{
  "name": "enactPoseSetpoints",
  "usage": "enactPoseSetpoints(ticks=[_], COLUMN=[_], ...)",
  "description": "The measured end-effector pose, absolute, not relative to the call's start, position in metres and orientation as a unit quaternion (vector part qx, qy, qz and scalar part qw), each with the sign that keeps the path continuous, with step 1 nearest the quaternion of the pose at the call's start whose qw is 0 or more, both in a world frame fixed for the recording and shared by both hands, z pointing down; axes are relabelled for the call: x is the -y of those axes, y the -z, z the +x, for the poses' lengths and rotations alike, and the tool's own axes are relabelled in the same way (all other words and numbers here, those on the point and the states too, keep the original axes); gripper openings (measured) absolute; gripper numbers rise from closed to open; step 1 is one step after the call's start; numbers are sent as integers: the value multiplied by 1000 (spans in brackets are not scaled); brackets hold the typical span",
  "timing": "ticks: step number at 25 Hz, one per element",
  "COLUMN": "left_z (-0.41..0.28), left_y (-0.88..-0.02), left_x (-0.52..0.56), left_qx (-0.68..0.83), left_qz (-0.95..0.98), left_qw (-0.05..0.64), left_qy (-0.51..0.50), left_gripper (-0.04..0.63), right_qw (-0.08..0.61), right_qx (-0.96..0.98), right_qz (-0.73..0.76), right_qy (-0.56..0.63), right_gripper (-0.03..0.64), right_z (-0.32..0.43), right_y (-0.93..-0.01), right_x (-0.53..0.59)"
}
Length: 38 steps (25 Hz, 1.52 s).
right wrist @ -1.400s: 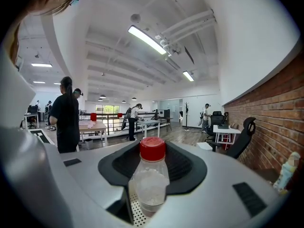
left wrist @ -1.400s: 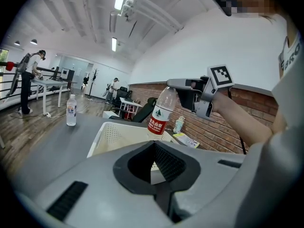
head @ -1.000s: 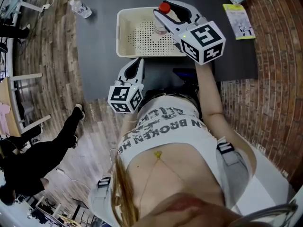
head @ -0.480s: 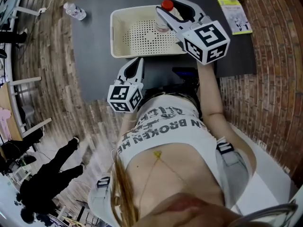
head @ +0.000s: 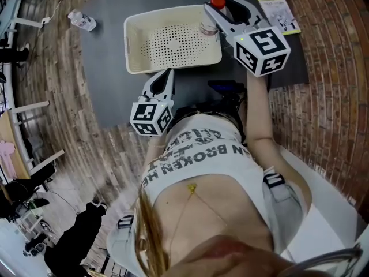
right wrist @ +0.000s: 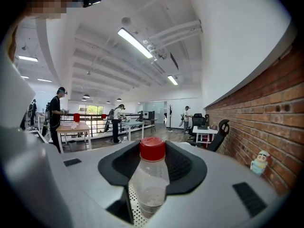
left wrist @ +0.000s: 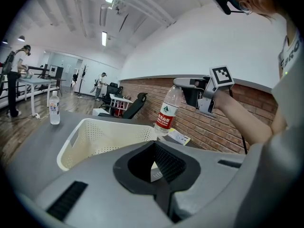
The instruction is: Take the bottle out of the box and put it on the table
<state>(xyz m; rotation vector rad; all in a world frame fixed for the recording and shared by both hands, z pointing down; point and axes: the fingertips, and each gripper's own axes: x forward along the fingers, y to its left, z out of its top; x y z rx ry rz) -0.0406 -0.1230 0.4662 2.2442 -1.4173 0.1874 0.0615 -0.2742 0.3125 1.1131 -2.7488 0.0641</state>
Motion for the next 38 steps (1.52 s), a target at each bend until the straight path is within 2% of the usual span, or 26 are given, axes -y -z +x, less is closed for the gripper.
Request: enactPoseSetpoints(ticks=[17,38], left_z=[-8,15], left_y=[-466,-471], left_x=[123,121], left_qx=[517,532], left_qz=[820,808], left_qw=[235,241], left_qy=[-70,-72], left_gripper=[5,5], right_qw=[91,98], right_qx=[888,886], right_qz=[450,452], right_qy=[-30,-39], right_gripper=[156,156], right_z=[162,197], right_y=[-321,-337], right_x=[289,300])
